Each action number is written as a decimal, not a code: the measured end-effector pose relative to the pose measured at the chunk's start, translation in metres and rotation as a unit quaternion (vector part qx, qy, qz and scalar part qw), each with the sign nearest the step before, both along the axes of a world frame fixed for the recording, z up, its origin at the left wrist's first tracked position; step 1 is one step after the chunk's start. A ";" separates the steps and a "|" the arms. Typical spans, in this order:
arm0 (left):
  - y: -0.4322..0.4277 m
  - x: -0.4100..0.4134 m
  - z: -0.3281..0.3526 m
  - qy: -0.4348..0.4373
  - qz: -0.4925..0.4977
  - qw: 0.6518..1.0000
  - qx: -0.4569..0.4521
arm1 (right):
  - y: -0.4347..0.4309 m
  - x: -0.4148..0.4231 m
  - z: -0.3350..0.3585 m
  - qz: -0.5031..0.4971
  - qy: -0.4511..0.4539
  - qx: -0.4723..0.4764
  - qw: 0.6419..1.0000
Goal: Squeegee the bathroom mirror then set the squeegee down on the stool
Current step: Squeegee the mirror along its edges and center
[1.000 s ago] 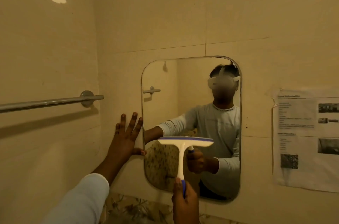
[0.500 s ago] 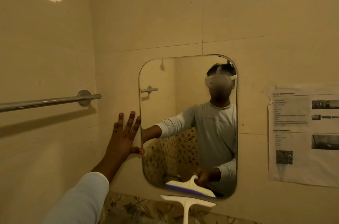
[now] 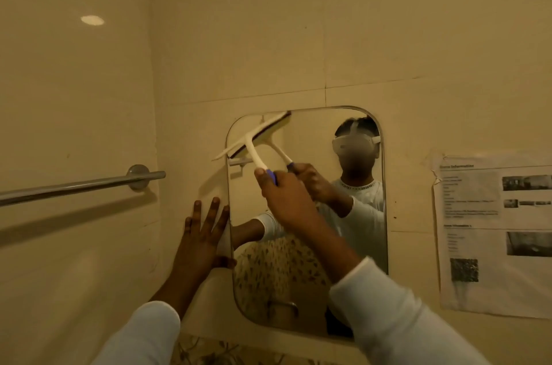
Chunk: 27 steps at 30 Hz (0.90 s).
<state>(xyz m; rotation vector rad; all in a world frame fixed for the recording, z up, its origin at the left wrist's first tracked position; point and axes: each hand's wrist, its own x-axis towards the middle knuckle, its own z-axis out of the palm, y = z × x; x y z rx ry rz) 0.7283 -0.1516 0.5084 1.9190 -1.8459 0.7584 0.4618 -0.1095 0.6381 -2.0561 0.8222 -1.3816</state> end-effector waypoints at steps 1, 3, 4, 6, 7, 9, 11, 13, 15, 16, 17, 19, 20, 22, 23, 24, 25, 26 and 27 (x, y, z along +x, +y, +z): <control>0.000 0.000 0.001 0.001 -0.001 1.000 -0.001 | -0.003 0.001 0.018 -0.002 0.031 -0.018 0.999; -0.001 0.000 0.002 0.003 -0.001 1.000 -0.002 | -0.008 0.002 0.043 0.001 0.066 -0.040 0.997; -0.001 -0.001 0.002 0.003 0.004 1.000 0.002 | -0.010 0.001 0.052 -0.001 0.084 -0.042 0.996; -0.002 -0.001 0.003 -0.002 0.018 1.000 0.009 | -0.012 -0.002 0.065 -0.013 0.108 -0.038 0.993; -0.003 -0.001 0.003 -0.005 0.023 1.000 0.009 | -0.013 -0.005 0.069 -0.020 0.119 -0.036 0.992; -0.004 0.001 0.003 -0.009 0.027 1.000 0.003 | -0.015 -0.010 0.075 -0.029 0.138 -0.037 0.989; -0.004 0.001 0.002 -0.012 0.027 1.000 0.004 | -0.017 -0.017 0.079 -0.042 0.166 -0.049 0.984; -0.002 0.001 0.003 -0.012 0.022 1.000 0.006 | -0.020 -0.027 0.081 -0.049 0.193 -0.058 0.978; -0.001 0.001 0.002 -0.010 0.019 1.000 0.004 | -0.026 -0.038 0.082 -0.056 0.205 -0.062 0.975; -0.001 0.001 0.002 -0.010 0.017 1.000 0.000 | -0.028 -0.044 0.082 -0.060 0.206 -0.062 0.975; 0.000 0.000 0.002 -0.010 0.016 1.000 -0.002 | -0.031 -0.050 0.082 -0.064 0.209 -0.061 0.974; 0.002 -0.001 0.002 -0.007 0.017 1.000 0.002 | -0.036 -0.062 0.081 -0.067 0.213 -0.061 0.973; 0.002 -0.001 0.003 -0.007 0.018 1.000 0.004 | -0.038 -0.068 0.080 -0.065 0.212 -0.060 0.973; 0.003 -0.001 0.003 -0.009 0.024 1.000 0.008 | -0.042 -0.079 0.078 -0.060 0.211 -0.056 0.974; 0.002 -0.001 0.003 -0.009 0.025 1.000 0.007 | -0.042 -0.084 0.077 -0.063 0.212 -0.056 0.974; 0.002 0.000 0.003 -0.009 0.024 1.000 0.005 | -0.042 -0.089 0.076 -0.068 0.212 -0.057 0.973; 0.002 0.000 0.002 -0.008 0.022 1.000 0.002 | -0.041 -0.094 0.076 -0.074 0.210 -0.056 0.973; 0.002 0.000 0.002 -0.007 0.021 1.000 -0.001 | -0.040 -0.098 0.075 -0.076 0.206 -0.053 0.974; 0.003 -0.001 0.001 -0.006 0.018 1.000 -0.003 | -0.038 -0.103 0.075 -0.073 0.200 -0.046 0.976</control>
